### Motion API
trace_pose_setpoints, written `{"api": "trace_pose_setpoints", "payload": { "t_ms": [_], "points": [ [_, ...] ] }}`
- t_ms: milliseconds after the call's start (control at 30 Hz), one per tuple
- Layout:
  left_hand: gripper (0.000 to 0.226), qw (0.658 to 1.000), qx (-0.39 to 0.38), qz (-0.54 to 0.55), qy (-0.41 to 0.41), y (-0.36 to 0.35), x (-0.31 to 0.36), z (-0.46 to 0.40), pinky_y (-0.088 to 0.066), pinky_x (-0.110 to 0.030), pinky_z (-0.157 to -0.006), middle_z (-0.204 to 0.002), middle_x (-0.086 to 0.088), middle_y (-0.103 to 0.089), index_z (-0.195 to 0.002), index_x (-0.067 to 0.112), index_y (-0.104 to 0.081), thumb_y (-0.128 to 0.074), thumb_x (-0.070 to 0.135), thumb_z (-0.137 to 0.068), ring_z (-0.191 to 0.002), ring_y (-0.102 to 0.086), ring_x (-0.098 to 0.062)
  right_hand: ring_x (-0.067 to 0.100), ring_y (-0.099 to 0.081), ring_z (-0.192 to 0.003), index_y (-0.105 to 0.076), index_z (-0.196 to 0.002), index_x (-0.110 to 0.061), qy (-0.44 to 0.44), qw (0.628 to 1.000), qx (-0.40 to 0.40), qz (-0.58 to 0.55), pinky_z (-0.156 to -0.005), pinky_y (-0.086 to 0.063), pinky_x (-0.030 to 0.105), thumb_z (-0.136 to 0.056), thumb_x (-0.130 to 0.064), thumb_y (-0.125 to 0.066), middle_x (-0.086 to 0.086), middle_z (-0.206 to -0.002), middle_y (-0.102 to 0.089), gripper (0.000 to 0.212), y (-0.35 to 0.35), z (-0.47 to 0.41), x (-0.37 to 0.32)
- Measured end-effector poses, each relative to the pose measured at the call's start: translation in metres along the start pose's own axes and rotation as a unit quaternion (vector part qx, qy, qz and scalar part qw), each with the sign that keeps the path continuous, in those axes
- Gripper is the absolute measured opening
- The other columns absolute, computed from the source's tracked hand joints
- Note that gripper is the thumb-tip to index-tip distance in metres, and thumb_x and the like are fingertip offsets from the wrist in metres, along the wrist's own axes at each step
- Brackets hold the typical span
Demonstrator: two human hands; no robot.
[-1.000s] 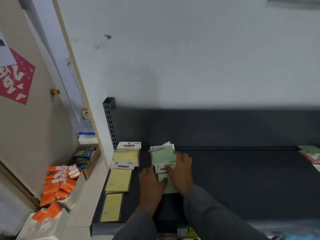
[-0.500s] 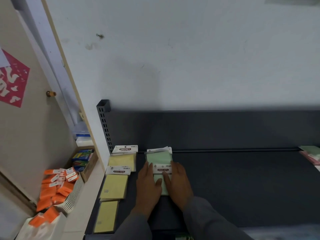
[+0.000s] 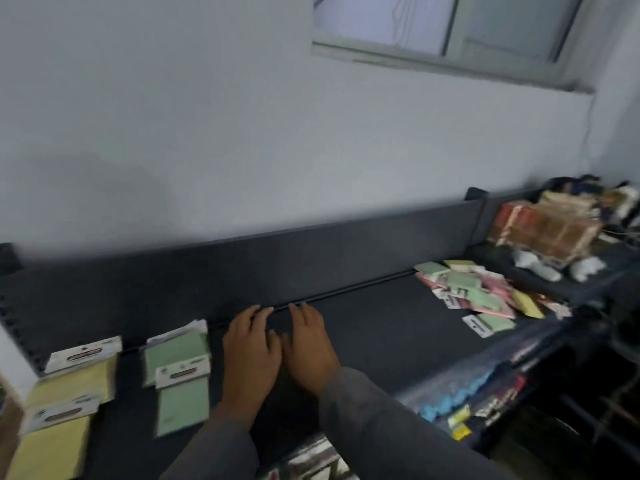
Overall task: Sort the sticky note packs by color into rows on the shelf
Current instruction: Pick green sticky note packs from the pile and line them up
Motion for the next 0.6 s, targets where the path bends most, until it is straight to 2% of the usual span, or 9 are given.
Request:
{"api": "trace_pose_setpoints", "payload": {
  "t_ms": [100,167,233,400,600],
  "points": [
    [0.04,0.997,-0.045,-0.042,-0.041,-0.054,0.056,-0.013,-0.046,-0.048,-0.101,-0.133,-0.01,-0.062,-0.127,0.014,-0.066,-0.07,0.019,-0.087,-0.125,-0.056,-0.032,0.041,-0.028,-0.145,-0.035,-0.147,0.007,-0.033,0.997,0.048,0.051,-0.123,-0.019,0.044,-0.094,-0.015,-0.051,0.029,-0.152,-0.036,0.06,0.063,0.002,0.059],
    [0.04,0.993,-0.054,-0.072,-0.08,-0.086,0.092,-0.024,-0.047,-0.047,-0.097,-0.131,-0.009,-0.065,-0.126,0.016,-0.066,-0.064,0.03,-0.089,-0.121,-0.059,-0.031,0.043,-0.037,-0.14,-0.043,-0.143,0.007,-0.053,0.99,0.097,0.087,-0.121,-0.026,0.045,-0.09,-0.016,-0.055,0.028,-0.146,-0.045,0.059,0.098,0.002,0.103],
    [0.04,0.988,-0.06,-0.091,-0.108,-0.118,0.128,-0.036,-0.047,-0.047,-0.096,-0.129,-0.009,-0.066,-0.124,0.017,-0.067,-0.061,0.036,-0.089,-0.118,-0.06,-0.032,0.042,-0.043,-0.137,-0.047,-0.14,0.006,-0.078,0.983,0.111,0.123,-0.119,-0.031,0.045,-0.088,-0.019,-0.057,0.027,-0.143,-0.049,0.058,0.124,0.001,0.149],
    [0.041,0.985,-0.092,-0.09,-0.116,-0.206,0.225,-0.059,-0.043,-0.047,-0.098,-0.127,-0.007,-0.066,-0.127,0.018,-0.065,-0.065,0.038,-0.092,-0.119,-0.058,-0.031,0.034,-0.029,-0.145,-0.035,-0.149,-0.002,-0.131,0.976,0.099,0.14,-0.122,-0.022,0.041,-0.094,-0.024,-0.051,0.019,-0.155,-0.036,0.062,0.191,-0.002,0.261],
    [0.041,0.981,-0.136,-0.101,-0.099,-0.304,0.314,-0.061,-0.042,-0.046,-0.099,-0.127,-0.006,-0.064,-0.129,0.021,-0.063,-0.061,0.041,-0.093,-0.118,-0.057,-0.03,0.034,-0.03,-0.143,-0.037,-0.146,-0.001,-0.164,0.975,0.063,0.136,-0.12,-0.02,0.039,-0.097,-0.021,-0.049,0.018,-0.151,-0.039,0.054,0.26,-0.003,0.383]
  ]
}}
Point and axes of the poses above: each hand's wrist, its own z-axis away from the middle knuckle, its own y-axis out of the back of the hand, x = y × z, the point moved 8 cm from there along -z, towards the middle knuckle
